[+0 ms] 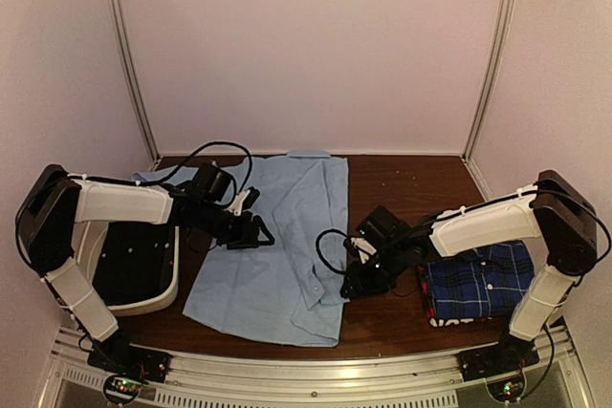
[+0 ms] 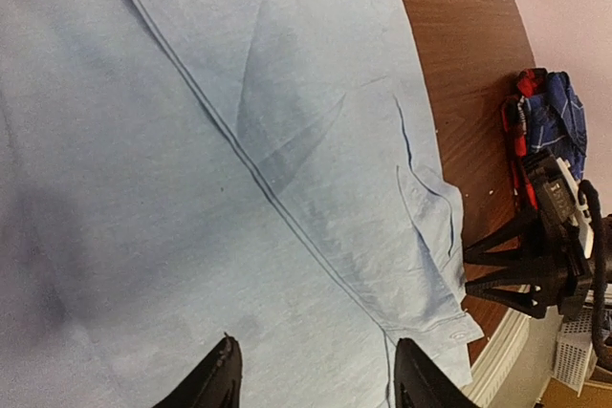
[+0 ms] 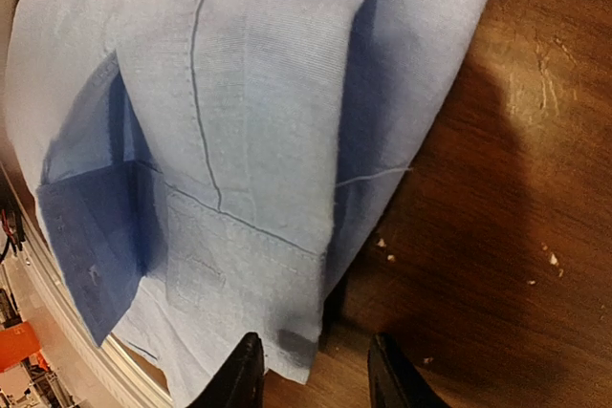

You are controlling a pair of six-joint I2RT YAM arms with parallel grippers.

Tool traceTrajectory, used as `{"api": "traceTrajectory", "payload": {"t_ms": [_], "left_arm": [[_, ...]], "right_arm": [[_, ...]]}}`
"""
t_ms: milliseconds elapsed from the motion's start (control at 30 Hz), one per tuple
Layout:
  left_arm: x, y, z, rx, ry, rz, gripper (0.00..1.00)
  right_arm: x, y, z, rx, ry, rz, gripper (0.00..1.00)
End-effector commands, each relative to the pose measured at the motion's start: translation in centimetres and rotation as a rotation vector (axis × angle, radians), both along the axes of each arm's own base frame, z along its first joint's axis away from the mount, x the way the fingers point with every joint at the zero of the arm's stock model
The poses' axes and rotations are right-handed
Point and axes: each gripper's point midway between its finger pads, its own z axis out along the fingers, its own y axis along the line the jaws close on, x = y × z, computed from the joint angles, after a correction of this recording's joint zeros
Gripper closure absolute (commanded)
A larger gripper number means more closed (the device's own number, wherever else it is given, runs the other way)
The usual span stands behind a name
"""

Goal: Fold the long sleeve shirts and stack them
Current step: Adjust the sleeve of the 1/3-folded shirt.

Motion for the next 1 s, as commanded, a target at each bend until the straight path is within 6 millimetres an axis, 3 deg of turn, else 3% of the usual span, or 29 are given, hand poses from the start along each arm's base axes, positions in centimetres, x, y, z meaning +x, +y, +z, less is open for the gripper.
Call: {"api": "traceTrajectory", "payload": {"t_ms": [0, 467, 667, 967], "left_arm": [[0.5, -1.3, 0.8, -0.033, -0.024, -0.02, 0.45], [0.4, -1.6, 0.9, -0.03, -0.026, -0.031, 0.45], [0.5, -1.6, 1.0, -0.031, -0.027, -0.036, 0.45], [0.4, -1.6, 0.9, -0.031, -0.024, -0.039, 0.45]], "right_arm": [[-0.4, 1.3, 0.9, 0.077, 0.0, 0.001, 0.62], [-1.6, 3.1, 2.9, 0.128, 0.03, 0.036, 0.96], [-3.5, 4.3, 3.3, 0.13, 0.061, 0.088, 0.98], [-4.5, 3.5, 1.2, 0.093, 0.082, 0.079, 0.97]]}}
